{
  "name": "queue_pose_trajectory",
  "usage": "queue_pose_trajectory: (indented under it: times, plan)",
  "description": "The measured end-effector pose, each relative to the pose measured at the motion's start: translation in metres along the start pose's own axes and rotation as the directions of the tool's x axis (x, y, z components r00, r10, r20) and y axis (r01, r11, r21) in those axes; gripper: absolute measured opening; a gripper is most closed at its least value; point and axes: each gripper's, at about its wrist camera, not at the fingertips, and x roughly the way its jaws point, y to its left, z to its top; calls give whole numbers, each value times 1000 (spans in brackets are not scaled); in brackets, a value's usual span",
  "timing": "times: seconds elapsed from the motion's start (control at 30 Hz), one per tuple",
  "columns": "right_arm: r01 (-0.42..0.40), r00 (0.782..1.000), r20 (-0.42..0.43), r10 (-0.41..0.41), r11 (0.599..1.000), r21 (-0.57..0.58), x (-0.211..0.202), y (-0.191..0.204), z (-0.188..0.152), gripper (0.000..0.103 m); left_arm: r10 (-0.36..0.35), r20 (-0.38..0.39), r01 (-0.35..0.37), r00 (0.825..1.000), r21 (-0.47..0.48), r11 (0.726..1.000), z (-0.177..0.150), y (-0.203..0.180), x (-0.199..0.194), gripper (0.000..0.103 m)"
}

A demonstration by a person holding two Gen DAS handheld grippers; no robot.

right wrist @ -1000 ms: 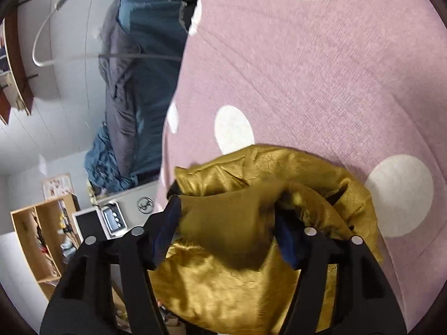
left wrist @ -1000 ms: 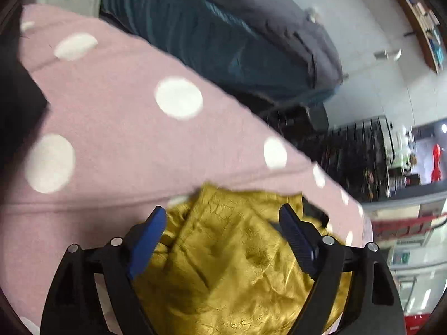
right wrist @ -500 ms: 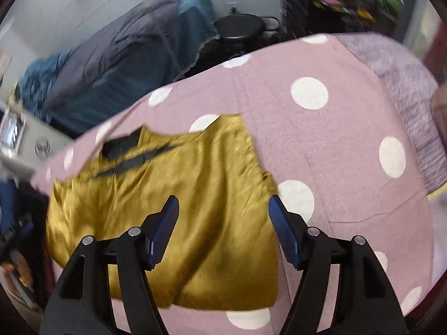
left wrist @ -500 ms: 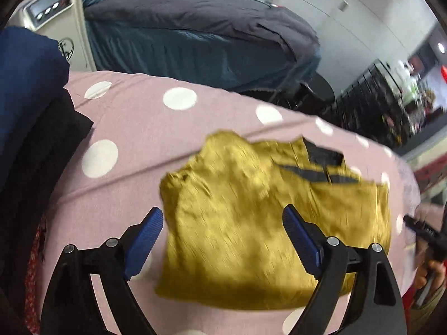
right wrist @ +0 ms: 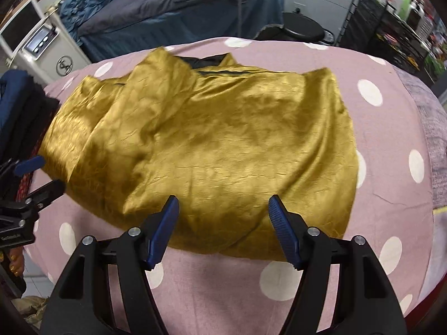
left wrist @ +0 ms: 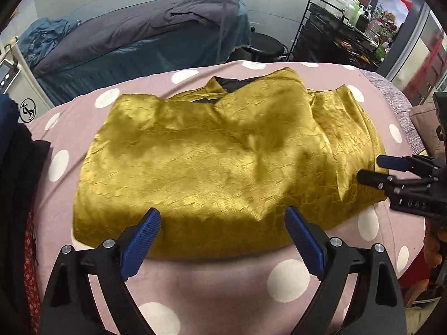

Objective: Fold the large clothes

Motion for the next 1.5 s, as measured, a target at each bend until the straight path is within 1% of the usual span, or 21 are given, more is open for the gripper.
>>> queue_pose_trajectory:
  times: [0.07, 0.13, 0.2, 0.23, 0.3, 0.37, 0.4, 0.43, 0.47, 0.6, 0.67, 0.73, 0.8, 0.93, 1.2, 1.3, 1.37, 1.43, 1.5]
  plan:
    - [-2, 1000, -1, 2, 999, -55, 3, 10, 1, 67, 26, -4, -25, 1000, 31, 999, 4, -6, 14, 88]
    - [8, 1000, -16, -9, 994, -105, 14, 20, 5, 67, 78, -22, -77, 997, 57, 995, 11, -8, 30, 88]
    - [23, 998, -50, -30, 992, -121, 31, 23, 11, 67, 124, -35, -122, 992, 61, 991, 23, -5, 48, 88]
    - [31, 997, -66, -40, 992, -123, 39, 23, 16, 67, 135, -43, -132, 990, 65, 989, 28, -3, 56, 88]
    - [47, 994, -90, -59, 990, -131, 53, 21, 26, 67, 176, -73, -171, 982, 76, 982, 42, 3, 78, 90]
    - [68, 991, -108, -82, 989, -129, 66, 18, 36, 68, 185, -92, -178, 978, 78, 981, 51, 9, 93, 92]
    - [75, 990, -113, -89, 990, -119, 71, 15, 42, 71, 188, -103, -181, 977, 74, 981, 56, 14, 101, 95]
    - [81, 988, -119, -94, 990, -112, 77, 12, 45, 76, 187, -116, -180, 975, 68, 981, 59, 17, 108, 97]
    - [93, 986, -130, -107, 990, -110, 83, 10, 48, 78, 184, -127, -177, 975, 59, 982, 62, 21, 114, 98]
    - [101, 980, -159, -118, 989, -112, 103, 7, 51, 80, 160, -174, -158, 972, 25, 987, 69, 32, 134, 98]
    - [128, 976, -157, -151, 981, -143, 111, 11, 50, 85, 168, -191, -163, 967, 42, 986, 71, 30, 142, 98]
    - [153, 971, -156, -178, 975, -160, 116, 15, 51, 87, 178, -202, -169, 963, 66, 984, 73, 27, 150, 98]
    - [170, 968, -161, -195, 973, -157, 120, 17, 52, 90, 179, -202, -165, 963, 81, 983, 73, 26, 156, 98]
    - [209, 959, -163, -233, 966, -153, 126, 18, 55, 97, 172, -198, -158, 965, 86, 984, 74, 26, 159, 98]
    - [202, 960, -171, -222, 971, -128, 125, 15, 53, 97, 170, -178, -156, 969, 94, 983, 68, 23, 152, 98]
    - [197, 962, -170, -215, 973, -117, 122, 13, 55, 97, 163, -178, -149, 970, 90, 985, 62, 20, 140, 98]
    - [190, 964, -163, -207, 975, -115, 112, 13, 52, 97, 153, -182, -139, 971, 86, 987, 61, 19, 131, 97]
    - [177, 971, -144, -190, 979, -96, 101, 9, 52, 97, 140, -179, -127, 974, 82, 988, 60, 19, 118, 97]
    - [159, 980, -109, -165, 985, -61, 83, 2, 47, 97, 116, -161, -104, 980, 78, 992, 55, 20, 99, 97]
